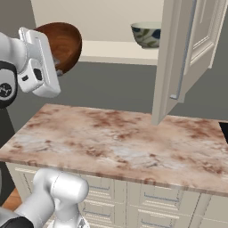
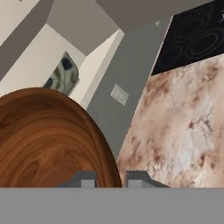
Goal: Open the cabinet. Pick the bowls from the counter and place them in the cabinet. Then close the cabinet.
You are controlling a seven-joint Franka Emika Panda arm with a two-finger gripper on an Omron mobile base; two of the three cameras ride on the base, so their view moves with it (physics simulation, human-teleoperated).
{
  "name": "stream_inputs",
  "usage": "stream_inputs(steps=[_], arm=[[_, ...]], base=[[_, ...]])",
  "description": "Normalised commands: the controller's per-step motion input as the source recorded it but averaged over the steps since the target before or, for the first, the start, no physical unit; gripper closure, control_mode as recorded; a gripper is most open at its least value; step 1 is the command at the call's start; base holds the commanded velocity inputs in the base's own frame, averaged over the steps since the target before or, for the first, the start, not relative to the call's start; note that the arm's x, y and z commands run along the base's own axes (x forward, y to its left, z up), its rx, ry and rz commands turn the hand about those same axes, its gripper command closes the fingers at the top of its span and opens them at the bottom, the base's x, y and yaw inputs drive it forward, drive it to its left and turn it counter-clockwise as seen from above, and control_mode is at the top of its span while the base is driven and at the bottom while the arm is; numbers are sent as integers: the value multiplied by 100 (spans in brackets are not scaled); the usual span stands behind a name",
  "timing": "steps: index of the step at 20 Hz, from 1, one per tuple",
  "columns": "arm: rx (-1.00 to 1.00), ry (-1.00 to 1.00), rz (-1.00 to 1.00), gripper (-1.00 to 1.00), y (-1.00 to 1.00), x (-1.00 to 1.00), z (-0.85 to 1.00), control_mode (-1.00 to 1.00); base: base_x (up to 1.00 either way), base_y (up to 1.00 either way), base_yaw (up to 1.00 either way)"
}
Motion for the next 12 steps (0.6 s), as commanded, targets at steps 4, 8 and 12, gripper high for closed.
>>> stream_inputs(steps=[4,8,12], arm=[[0,0,0,100,34,42,18,-100],[-2,0,0,100,31,44,14,-100],[0,0,0,100,8,44,0,-100]], base=[[0,0,0],[0,0,0],[0,0,0]])
